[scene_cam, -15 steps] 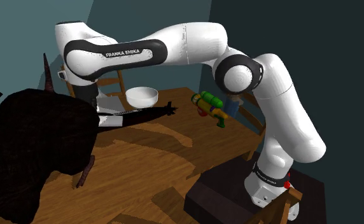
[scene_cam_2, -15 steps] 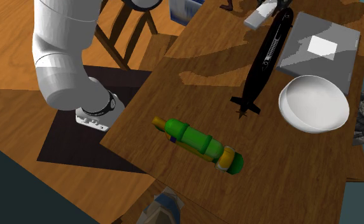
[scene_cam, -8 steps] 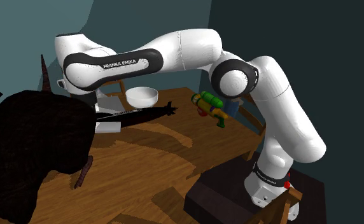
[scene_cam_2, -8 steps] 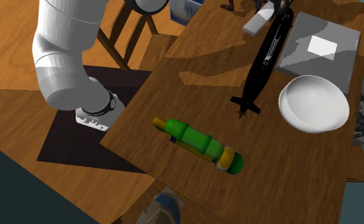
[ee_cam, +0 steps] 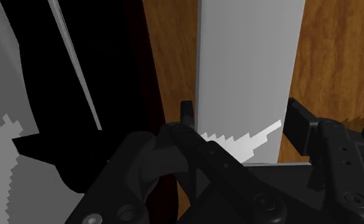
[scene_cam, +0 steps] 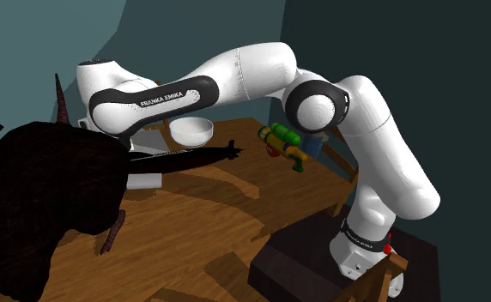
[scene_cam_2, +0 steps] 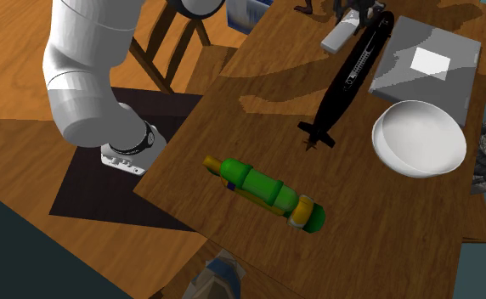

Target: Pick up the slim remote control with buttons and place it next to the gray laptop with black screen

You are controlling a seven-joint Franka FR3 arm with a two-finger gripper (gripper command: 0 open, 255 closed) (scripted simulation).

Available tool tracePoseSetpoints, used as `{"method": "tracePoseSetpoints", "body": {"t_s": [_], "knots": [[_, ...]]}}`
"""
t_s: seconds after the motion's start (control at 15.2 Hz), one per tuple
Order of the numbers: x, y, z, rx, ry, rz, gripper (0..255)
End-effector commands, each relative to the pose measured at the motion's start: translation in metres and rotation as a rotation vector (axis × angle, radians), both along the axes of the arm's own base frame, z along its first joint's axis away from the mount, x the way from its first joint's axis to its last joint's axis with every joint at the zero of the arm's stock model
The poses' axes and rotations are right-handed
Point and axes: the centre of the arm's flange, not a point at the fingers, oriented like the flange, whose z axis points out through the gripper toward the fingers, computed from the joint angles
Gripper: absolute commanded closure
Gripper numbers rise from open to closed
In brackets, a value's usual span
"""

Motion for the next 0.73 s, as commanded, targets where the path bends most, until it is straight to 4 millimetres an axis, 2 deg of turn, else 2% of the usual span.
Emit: {"method": "tracePoseSetpoints", "body": {"t_s": [0.0,0.07,0.53,0.59,0.66], "knots": [[-0.002,0.000,-0.028,-0.011,0.021,0.002,255],[-0.002,0.000,-0.033,-0.011,0.021,0.002,255],[-0.002,0.000,-0.033,-0.011,0.021,0.002,255],[0.000,0.004,-0.028,-0.011,0.021,0.002,0],[0.001,0.005,-0.022,-0.011,0.021,0.002,0]]}}
